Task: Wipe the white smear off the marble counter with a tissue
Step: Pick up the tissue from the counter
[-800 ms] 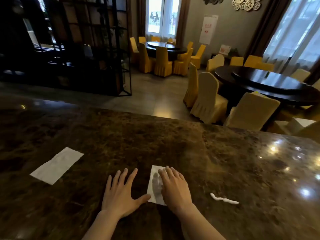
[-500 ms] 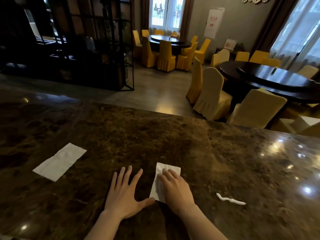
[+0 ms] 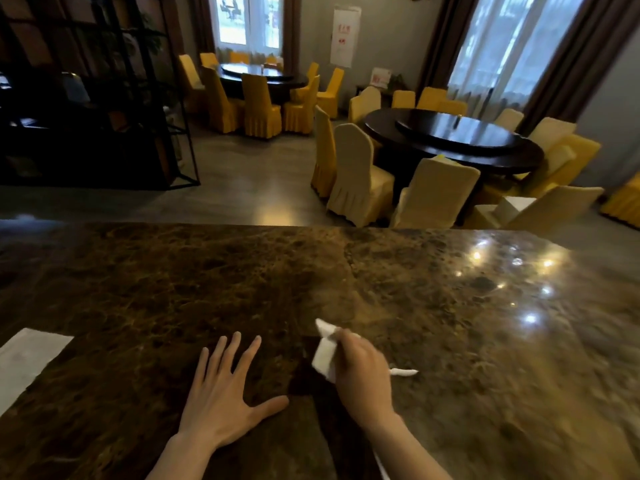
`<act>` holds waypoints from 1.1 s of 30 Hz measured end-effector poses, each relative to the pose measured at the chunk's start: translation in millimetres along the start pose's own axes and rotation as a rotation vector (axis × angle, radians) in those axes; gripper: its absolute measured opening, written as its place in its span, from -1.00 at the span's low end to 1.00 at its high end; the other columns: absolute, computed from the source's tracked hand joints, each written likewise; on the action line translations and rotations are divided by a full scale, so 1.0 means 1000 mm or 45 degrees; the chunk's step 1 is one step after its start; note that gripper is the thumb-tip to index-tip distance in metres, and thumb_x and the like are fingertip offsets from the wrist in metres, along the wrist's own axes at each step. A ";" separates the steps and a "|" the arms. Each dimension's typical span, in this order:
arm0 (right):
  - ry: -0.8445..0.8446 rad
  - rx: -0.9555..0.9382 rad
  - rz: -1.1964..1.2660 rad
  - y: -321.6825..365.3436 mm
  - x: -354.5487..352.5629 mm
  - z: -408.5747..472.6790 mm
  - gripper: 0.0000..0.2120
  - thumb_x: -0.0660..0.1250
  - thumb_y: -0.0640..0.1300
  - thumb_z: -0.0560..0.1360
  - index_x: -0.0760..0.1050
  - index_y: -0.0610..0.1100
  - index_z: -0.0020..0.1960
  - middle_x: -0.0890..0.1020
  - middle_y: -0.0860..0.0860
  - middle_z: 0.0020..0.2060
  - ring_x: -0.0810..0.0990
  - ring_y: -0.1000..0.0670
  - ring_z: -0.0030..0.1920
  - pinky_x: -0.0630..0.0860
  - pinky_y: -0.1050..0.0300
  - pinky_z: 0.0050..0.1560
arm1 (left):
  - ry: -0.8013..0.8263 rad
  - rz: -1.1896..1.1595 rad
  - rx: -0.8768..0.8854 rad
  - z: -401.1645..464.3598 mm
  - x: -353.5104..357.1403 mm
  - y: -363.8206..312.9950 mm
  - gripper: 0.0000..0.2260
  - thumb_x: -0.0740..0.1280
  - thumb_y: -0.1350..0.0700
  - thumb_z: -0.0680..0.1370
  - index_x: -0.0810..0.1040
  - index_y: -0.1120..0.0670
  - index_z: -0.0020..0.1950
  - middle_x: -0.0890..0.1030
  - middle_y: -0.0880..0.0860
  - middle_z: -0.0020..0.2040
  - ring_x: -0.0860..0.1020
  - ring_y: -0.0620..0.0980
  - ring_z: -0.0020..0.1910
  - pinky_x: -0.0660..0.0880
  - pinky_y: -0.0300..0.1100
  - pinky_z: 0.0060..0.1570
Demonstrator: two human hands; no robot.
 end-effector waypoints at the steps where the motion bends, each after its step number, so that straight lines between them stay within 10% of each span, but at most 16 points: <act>1: -0.097 0.075 0.006 -0.015 -0.021 -0.001 -0.67 0.43 -0.29 0.41 0.57 0.01 0.10 0.71 0.06 0.03 0.61 0.07 0.01 0.35 0.38 -0.10 | 0.009 -0.007 0.018 0.003 0.001 -0.008 0.13 -0.15 -0.82 0.21 -0.39 -0.27 0.62 -0.34 -0.04 0.69 -0.38 0.01 0.64 -0.39 0.12 0.62; 6: -0.188 0.400 -0.157 -0.095 -0.081 -0.022 -0.82 0.36 -0.26 0.52 0.57 -0.04 0.06 0.70 -0.03 -0.04 0.69 -0.11 -0.05 0.52 0.02 -0.23 | 0.017 -0.024 0.107 0.020 0.010 -0.055 0.16 -0.09 -0.83 0.21 -0.43 -0.25 0.60 -0.34 -0.04 0.69 -0.39 0.00 0.64 -0.42 0.10 0.60; 9: 0.007 0.396 -0.182 -0.113 -0.064 -0.036 -0.74 0.30 -0.22 0.58 0.57 -0.07 0.24 0.61 -0.08 0.31 0.55 -0.09 0.34 0.56 -0.02 0.15 | 0.036 0.000 0.159 0.025 0.020 -0.081 0.20 -0.09 -0.82 0.21 -0.47 -0.19 0.59 -0.38 -0.03 0.68 -0.42 0.01 0.63 -0.41 0.11 0.61; 13: 0.311 0.216 -0.170 -0.097 -0.017 -0.047 -0.57 0.12 -0.02 0.68 0.31 0.04 0.54 0.23 0.04 0.59 0.08 0.02 0.61 0.14 0.09 0.55 | 0.068 0.091 0.188 0.023 0.031 -0.088 0.23 -0.20 -0.83 0.16 -0.52 -0.13 0.56 -0.49 -0.01 0.63 -0.53 0.04 0.58 -0.40 0.15 0.61; 19: 0.541 -0.003 -0.413 -0.077 0.024 -0.051 -0.44 -0.15 0.13 0.66 -0.17 0.10 0.63 -0.13 0.04 0.63 -0.27 -0.04 0.61 -0.24 -0.09 0.60 | 0.102 0.147 0.216 0.021 0.030 -0.088 0.34 -0.14 -0.85 0.11 -0.53 -0.04 0.57 -0.54 0.03 0.60 -0.55 0.05 0.56 -0.41 0.16 0.61; 28: 0.299 0.585 -0.558 -0.162 -0.034 -0.047 -0.44 -0.13 0.06 0.69 -0.13 -0.07 0.64 -0.09 -0.08 0.64 -0.17 -0.09 0.63 -0.11 -0.04 0.61 | 0.148 0.150 0.218 0.019 0.030 -0.088 0.36 -0.09 -0.86 0.10 -0.55 -0.02 0.55 -0.59 0.03 0.56 -0.62 0.05 0.51 -0.46 0.17 0.57; 33: 0.386 0.273 -0.438 -0.112 0.000 -0.047 -0.43 -0.09 0.05 0.69 -0.11 -0.11 0.63 -0.09 -0.04 0.63 -0.22 -0.07 0.61 -0.21 0.01 0.60 | 0.131 0.143 0.213 0.018 0.029 -0.089 0.35 -0.08 -0.86 0.11 -0.52 -0.03 0.56 -0.55 0.02 0.59 -0.58 0.04 0.54 -0.45 0.15 0.58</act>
Point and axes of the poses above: each hand's wrist, its own z-axis towards the middle knuckle, its own x-axis out of the palm, y = z × x, the point moved 7 cm from there along z, towards the middle knuckle
